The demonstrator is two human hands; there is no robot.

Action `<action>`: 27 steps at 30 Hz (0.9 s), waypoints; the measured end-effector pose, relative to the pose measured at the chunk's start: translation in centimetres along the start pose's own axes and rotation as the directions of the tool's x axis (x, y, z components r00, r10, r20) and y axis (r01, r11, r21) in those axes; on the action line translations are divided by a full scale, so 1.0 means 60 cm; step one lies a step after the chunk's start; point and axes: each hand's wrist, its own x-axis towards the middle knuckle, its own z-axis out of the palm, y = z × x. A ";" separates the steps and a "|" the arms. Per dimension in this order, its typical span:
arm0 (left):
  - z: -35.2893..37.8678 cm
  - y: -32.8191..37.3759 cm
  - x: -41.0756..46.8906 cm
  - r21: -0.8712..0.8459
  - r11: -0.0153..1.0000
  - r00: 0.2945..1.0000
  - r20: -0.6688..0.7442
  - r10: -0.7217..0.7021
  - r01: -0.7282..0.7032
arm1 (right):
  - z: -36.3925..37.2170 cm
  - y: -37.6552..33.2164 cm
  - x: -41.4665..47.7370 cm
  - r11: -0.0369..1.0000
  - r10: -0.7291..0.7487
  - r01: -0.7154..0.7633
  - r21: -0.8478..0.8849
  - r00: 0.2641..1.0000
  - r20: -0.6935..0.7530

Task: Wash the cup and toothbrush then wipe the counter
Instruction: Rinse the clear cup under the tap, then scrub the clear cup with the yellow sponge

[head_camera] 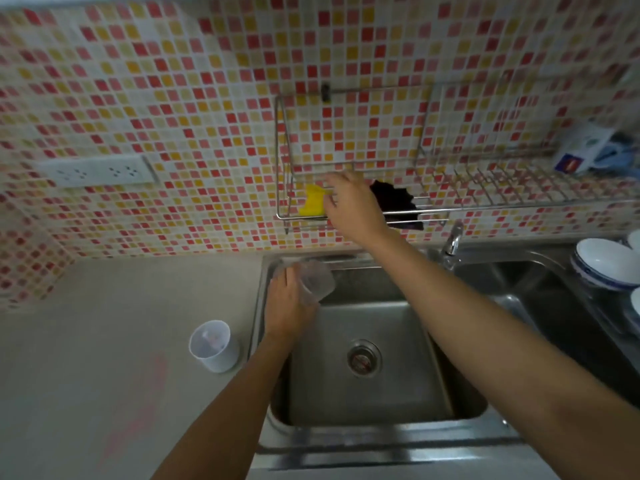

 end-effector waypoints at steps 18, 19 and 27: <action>-0.037 -0.109 0.035 -0.065 0.997 0.998 0.043 0.036 -0.033 | 0.051 -0.048 0.082 0.845 0.356 -0.372 0.384 0.927 0.115; -0.041 -0.112 0.036 -0.074 0.996 0.998 0.047 0.049 -0.045 | 0.035 -0.059 0.061 0.835 0.332 -0.325 0.444 0.941 0.067; -0.081 -0.098 0.035 -0.098 0.965 0.965 0.075 0.252 -0.244 | 0.028 -0.042 -0.161 0.959 0.131 -0.183 0.217 0.963 0.235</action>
